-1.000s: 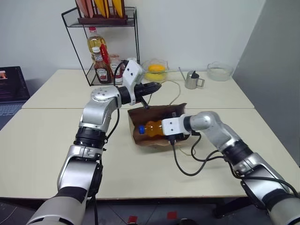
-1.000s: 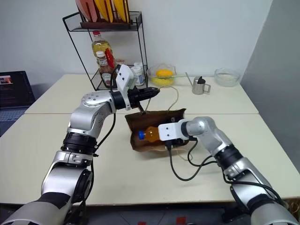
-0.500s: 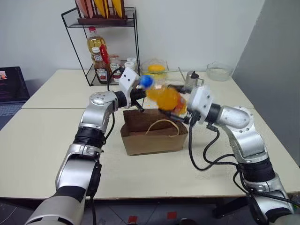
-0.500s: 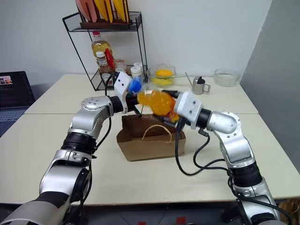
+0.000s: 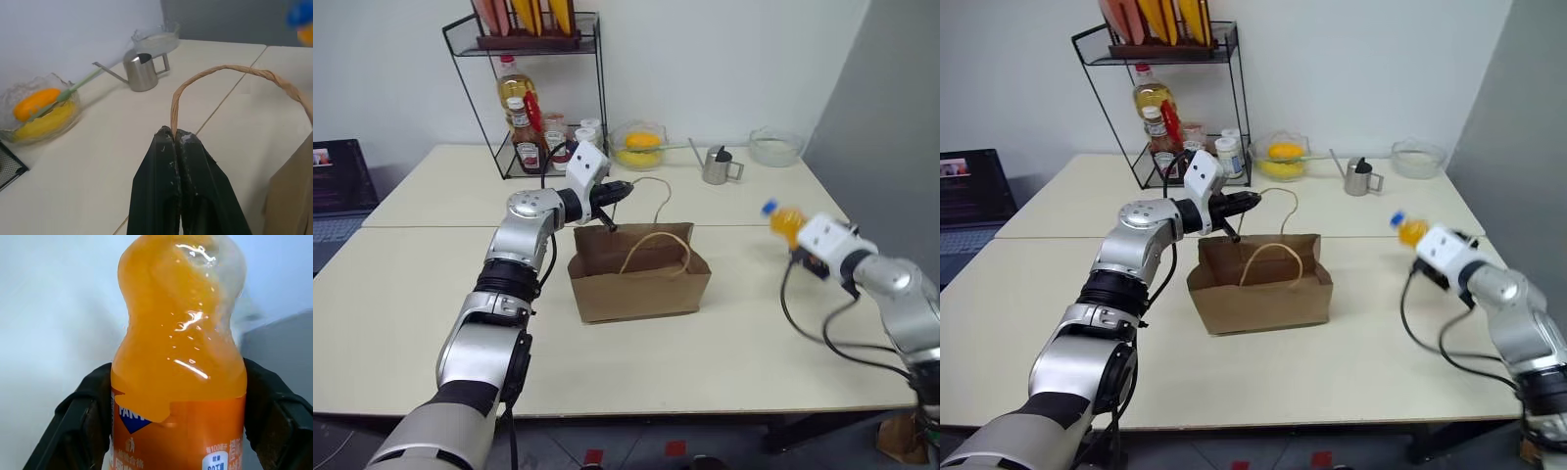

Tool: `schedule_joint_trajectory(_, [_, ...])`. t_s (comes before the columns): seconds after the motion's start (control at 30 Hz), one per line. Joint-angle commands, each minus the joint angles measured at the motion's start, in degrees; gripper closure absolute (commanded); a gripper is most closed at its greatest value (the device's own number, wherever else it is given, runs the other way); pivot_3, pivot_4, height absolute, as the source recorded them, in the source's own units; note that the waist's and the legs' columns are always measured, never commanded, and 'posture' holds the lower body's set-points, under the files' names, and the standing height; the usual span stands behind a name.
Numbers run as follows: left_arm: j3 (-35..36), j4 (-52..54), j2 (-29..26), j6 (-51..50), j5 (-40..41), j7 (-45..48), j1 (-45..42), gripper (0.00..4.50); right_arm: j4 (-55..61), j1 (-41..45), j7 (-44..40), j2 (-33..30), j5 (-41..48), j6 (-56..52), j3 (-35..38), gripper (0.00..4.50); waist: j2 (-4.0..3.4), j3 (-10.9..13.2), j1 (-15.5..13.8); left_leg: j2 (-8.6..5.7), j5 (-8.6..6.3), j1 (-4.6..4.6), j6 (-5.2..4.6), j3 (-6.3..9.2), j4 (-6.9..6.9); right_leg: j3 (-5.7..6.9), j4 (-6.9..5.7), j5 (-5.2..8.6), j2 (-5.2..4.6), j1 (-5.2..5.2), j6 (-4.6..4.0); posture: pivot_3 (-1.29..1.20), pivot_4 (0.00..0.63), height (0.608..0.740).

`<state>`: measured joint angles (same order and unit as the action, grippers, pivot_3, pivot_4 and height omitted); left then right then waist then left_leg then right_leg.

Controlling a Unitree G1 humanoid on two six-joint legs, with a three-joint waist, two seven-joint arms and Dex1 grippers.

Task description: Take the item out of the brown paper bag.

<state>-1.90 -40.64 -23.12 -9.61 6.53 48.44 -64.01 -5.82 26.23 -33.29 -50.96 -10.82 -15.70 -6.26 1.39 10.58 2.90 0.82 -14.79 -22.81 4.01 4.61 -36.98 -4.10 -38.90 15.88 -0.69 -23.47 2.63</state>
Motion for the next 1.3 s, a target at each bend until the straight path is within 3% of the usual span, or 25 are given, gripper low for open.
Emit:
schedule_joint_trajectory(0.03, [0.3,2.1,0.0,1.0,0.2,0.4,-1.7,4.5,0.0,-0.2,-5.9,0.4,4.0,5.0,1.1,1.21,0.0,0.0,0.9,0.0,0.0,0.02,0.0,0.01,-0.01,-0.01,-0.02,-0.01,0.0,0.01,0.01,0.0,0.15,0.74])
schedule_joint_trajectory(0.3, [0.6,5.3,-0.6,-0.1,0.4,1.0,0.2,4.5,-1.4,-1.0,-14.3,2.1,7.2,2.9,0.3,1.21,0.01,0.0,1.5,-0.02,0.06,0.12,-0.06,0.12,-0.05,0.06,-0.06,-0.04,-0.02,0.19,0.08,0.0,0.15,0.74])
schedule_joint_trajectory(0.43, [0.7,6.7,-0.9,-0.6,0.5,0.9,1.1,4.5,-1.3,-1.2,-15.8,1.7,6.3,2.0,0.4,0.02,0.01,0.0,1.4,-0.02,0.06,0.11,-0.06,0.15,-0.06,0.08,-0.05,-0.04,-0.03,0.2,0.08,0.0,0.15,0.74])
schedule_joint_trajectory(0.6, [0.8,6.0,-1.4,-0.5,-0.2,-0.1,0.9,4.5,1.4,-0.2,-17.5,1.1,7.6,0.2,2.3,0.02,0.01,0.0,1.2,-0.09,0.06,0.11,-0.06,0.14,-0.09,0.08,-0.05,-0.06,-0.11,0.21,0.11,0.0,0.15,0.74])
schedule_joint_trajectory(0.8, [1.3,4.8,-2.5,-1.4,-0.6,-1.5,0.7,4.5,10.7,2.3,-15.7,3.4,15.0,-10.2,9.0,0.02,0.01,0.0,1.1,-0.09,0.06,0.11,-0.06,0.15,-0.09,0.09,-0.06,-0.06,-0.12,0.21,0.12,0.0,0.15,0.74])
schedule_joint_trajectory(0.9, [2.6,6.3,-3.0,-3.9,1.8,0.1,1.1,3.86,17.9,4.2,-14.8,5.8,21.8,-19.2,13.0,0.0,0.0,0.0,1.0,-0.09,0.06,0.1,-0.06,0.16,-0.09,0.09,-0.06,-0.06,-0.12,0.21,0.12,0.0,0.15,0.74])
schedule_joint_trajectory(1.0, [4.3,9.5,-4.2,-9.9,5.7,3.5,1.2,2.94,21.8,5.4,-13.2,7.8,26.7,-26.6,15.5,0.0,0.01,0.0,0.6,-0.09,0.07,0.06,-0.06,0.23,-0.09,0.16,-0.07,-0.06,-0.12,0.21,0.12,0.0,0.15,0.74])
schedule_joint_trajectory(1.17, [7.2,19.2,-9.8,-20.6,10.6,5.7,5.5,1.35,22.5,4.3,-9.6,9.3,29.5,-29.8,18.0,0.0,0.01,0.0,0.4,-0.1,0.06,0.05,-0.06,0.24,-0.09,0.18,-0.06,-0.06,-0.15,0.21,0.12,0.0,0.15,0.74])
schedule_joint_trajectory(1.3, [14.3,28.1,-14.6,-30.1,16.1,2.4,10.8,0.02,24.8,3.6,-2.9,14.6,31.3,-31.3,20.6,0.0,0.01,0.0,0.5,-0.06,0.07,0.07,-0.07,0.26,-0.09,0.18,-0.1,-0.06,-0.14,0.21,0.12,0.0,0.15,0.74])
